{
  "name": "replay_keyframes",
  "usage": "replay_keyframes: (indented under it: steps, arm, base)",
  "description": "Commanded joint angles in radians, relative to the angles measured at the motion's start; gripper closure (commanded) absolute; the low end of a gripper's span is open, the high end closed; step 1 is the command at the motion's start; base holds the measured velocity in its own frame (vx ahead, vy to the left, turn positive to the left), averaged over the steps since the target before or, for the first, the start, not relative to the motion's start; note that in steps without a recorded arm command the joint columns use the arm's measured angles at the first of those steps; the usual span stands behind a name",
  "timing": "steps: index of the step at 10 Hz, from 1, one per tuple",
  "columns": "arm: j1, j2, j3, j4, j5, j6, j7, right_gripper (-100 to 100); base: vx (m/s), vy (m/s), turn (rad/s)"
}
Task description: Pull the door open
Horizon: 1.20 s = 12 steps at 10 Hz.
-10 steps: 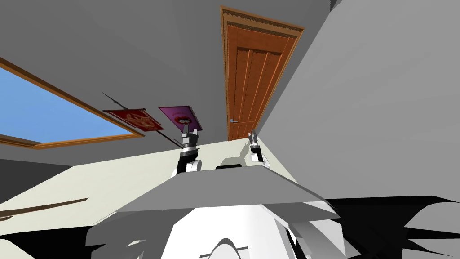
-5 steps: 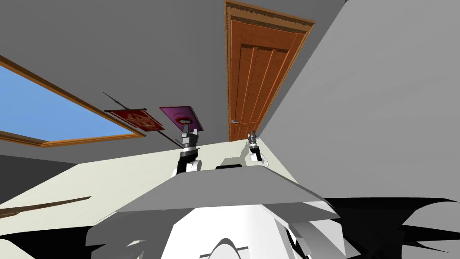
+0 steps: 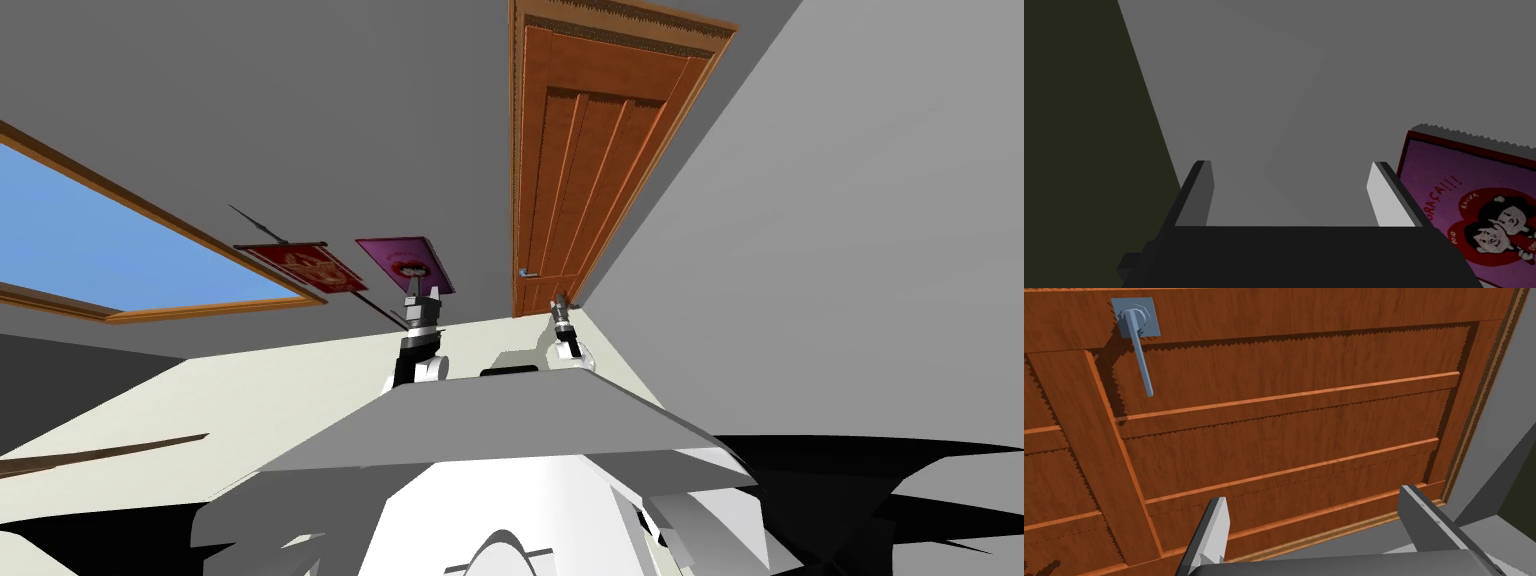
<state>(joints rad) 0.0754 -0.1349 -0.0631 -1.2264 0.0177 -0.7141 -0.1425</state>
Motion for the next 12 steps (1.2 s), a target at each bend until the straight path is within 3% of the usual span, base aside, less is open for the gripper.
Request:
replay_keyframes:
  steps: [1, 12]
  arm:
    - [-0.013, -0.005, -0.004, 0.043, 0.003, -0.008, -0.007, -100]
    - [-0.124, -0.026, -0.028, 0.352, 0.025, -0.075, -0.034, -100]
  base:
    - [0.118, 0.011, 0.041]
    - [0.103, 0.014, 0.046]
